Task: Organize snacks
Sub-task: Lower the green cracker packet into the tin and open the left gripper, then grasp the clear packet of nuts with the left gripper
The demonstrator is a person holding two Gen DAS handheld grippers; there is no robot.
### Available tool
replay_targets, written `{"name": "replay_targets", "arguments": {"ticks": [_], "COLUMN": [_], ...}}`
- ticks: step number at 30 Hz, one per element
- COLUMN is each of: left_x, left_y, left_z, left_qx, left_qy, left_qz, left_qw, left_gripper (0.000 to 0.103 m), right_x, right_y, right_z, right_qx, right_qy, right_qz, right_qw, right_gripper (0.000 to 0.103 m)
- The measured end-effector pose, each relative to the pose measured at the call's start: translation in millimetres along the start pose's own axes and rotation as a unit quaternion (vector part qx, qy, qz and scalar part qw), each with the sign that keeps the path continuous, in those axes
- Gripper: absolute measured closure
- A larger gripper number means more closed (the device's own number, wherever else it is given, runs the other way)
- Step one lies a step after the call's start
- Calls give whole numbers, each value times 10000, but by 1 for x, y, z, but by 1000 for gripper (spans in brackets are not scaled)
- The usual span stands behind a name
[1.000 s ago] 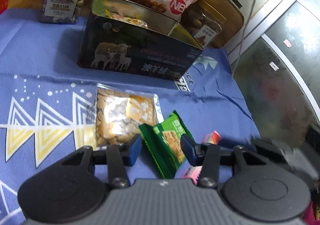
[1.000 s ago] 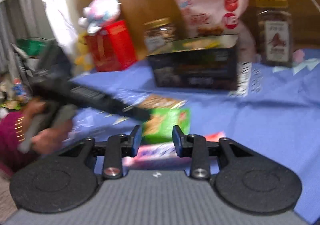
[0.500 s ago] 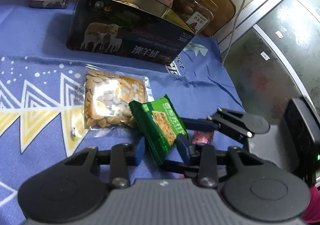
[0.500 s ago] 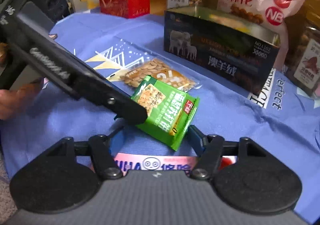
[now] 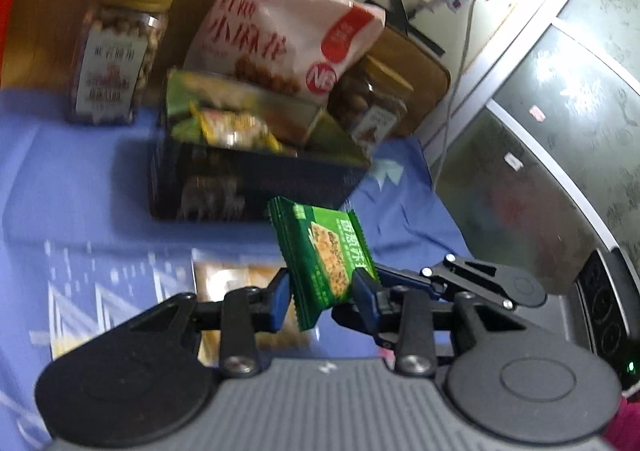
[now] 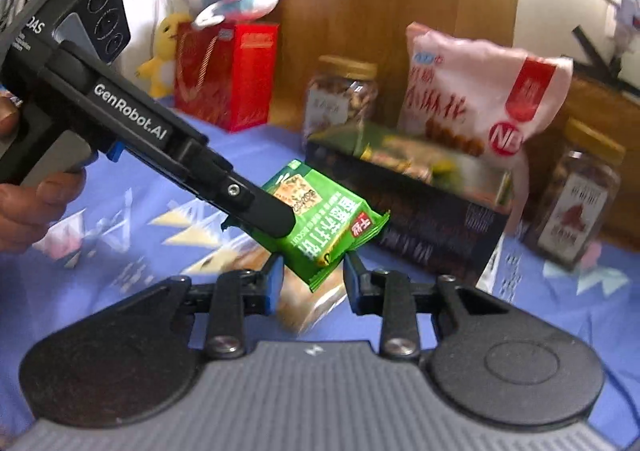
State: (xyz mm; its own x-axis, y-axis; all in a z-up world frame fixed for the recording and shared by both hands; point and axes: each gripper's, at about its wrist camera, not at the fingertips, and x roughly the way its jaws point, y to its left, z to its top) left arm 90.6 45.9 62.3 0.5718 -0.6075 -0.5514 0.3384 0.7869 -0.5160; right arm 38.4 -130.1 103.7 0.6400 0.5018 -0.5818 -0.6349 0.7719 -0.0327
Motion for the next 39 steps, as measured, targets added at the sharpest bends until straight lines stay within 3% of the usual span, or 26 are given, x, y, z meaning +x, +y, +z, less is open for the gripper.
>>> {"name": "replay_targets", "arguments": {"ticks": [7, 12, 17, 21, 24, 27, 30, 34, 39], "left_x": [19, 59, 101, 123, 131, 127, 96, 46, 17], "left_y": [-17, -14, -6, 0, 2, 4, 6, 16, 48], "left_z": [52, 83, 92, 92, 91, 86, 77, 48, 7], "left_qx": [465, 490, 505, 493, 523, 526, 455, 394, -146], "left_qy": [-461, -427, -257, -220, -153, 1, -229, -596, -383], "left_qz": [41, 102, 295, 432, 657, 634, 348, 153, 248], "left_qw": [9978, 9978, 9980, 9976, 9964, 9966, 9981, 9973, 9989], "left_gripper": [70, 69, 70, 70, 69, 69, 69, 63, 63], "right_x": [11, 31, 54, 59, 54, 42, 24, 7, 19], "right_y": [-30, -64, -85, -87, -91, -93, -90, -84, -76], "right_z": [32, 41, 34, 27, 23, 20, 12, -9, -27], "right_qx": [107, 231, 362, 352, 521, 791, 1068, 1764, 2551], "right_qy": [-470, -426, -247, -283, -385, -511, -622, -543, -70], "right_qz": [-541, -890, -1160, -1369, -1423, -1368, -1234, -547, 281], "right_qw": [9974, 9949, 9923, 9896, 9877, 9861, 9846, 9813, 9665], "right_gripper": [68, 68, 67, 55, 55, 55, 55, 55, 55]}}
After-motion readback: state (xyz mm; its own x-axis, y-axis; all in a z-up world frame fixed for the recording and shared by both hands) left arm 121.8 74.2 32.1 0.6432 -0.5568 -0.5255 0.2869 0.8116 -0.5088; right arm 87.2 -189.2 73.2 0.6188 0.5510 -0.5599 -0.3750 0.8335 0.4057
